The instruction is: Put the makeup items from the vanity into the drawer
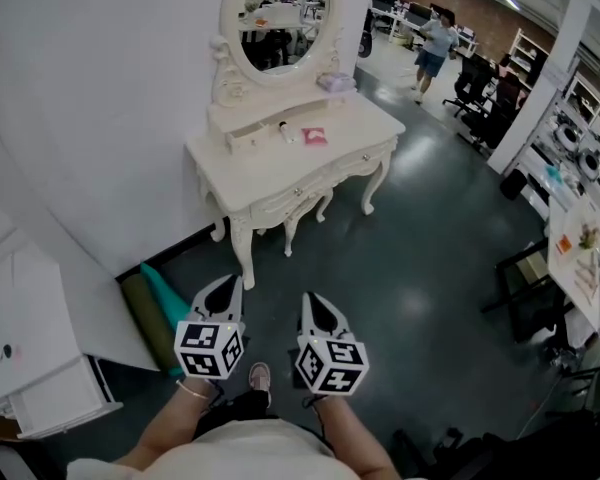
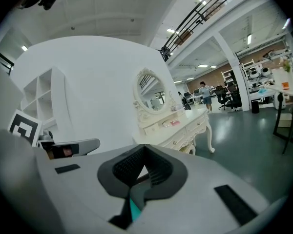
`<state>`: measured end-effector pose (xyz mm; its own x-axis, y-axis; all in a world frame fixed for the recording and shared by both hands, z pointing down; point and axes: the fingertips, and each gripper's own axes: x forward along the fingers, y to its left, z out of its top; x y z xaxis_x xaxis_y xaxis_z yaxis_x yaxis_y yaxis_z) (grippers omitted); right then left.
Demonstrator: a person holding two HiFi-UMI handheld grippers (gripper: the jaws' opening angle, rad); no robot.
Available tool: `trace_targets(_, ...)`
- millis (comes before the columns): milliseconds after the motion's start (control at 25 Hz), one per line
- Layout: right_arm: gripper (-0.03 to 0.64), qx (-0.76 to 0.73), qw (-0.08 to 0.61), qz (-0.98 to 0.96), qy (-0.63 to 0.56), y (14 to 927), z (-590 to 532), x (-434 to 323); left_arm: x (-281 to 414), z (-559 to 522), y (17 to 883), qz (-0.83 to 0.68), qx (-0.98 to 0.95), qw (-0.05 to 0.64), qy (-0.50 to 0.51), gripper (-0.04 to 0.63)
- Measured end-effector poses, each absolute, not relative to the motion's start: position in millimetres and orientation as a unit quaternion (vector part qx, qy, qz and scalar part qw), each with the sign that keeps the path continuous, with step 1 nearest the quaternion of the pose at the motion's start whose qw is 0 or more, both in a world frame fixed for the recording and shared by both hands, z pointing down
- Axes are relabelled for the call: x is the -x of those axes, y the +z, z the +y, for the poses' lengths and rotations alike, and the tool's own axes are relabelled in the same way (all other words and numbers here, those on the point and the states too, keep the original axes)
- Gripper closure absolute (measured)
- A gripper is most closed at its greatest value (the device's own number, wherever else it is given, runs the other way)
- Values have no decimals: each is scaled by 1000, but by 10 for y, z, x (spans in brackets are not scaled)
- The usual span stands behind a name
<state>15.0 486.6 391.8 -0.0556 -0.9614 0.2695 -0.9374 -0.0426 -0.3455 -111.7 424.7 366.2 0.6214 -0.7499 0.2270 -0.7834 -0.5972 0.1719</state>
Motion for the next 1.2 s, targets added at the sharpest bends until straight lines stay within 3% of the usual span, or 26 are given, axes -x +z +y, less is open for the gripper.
trace_targets(640, 600, 681, 10, 703, -205, 3786, 3329, -158, 1124, 2785, 3623, -437, -888, 133, 52, 591)
trace_targets(1200, 599, 694, 0, 684, -224, 3957, 2654, -369, 1034, 2097, 3886, -434, -884, 161, 67, 591)
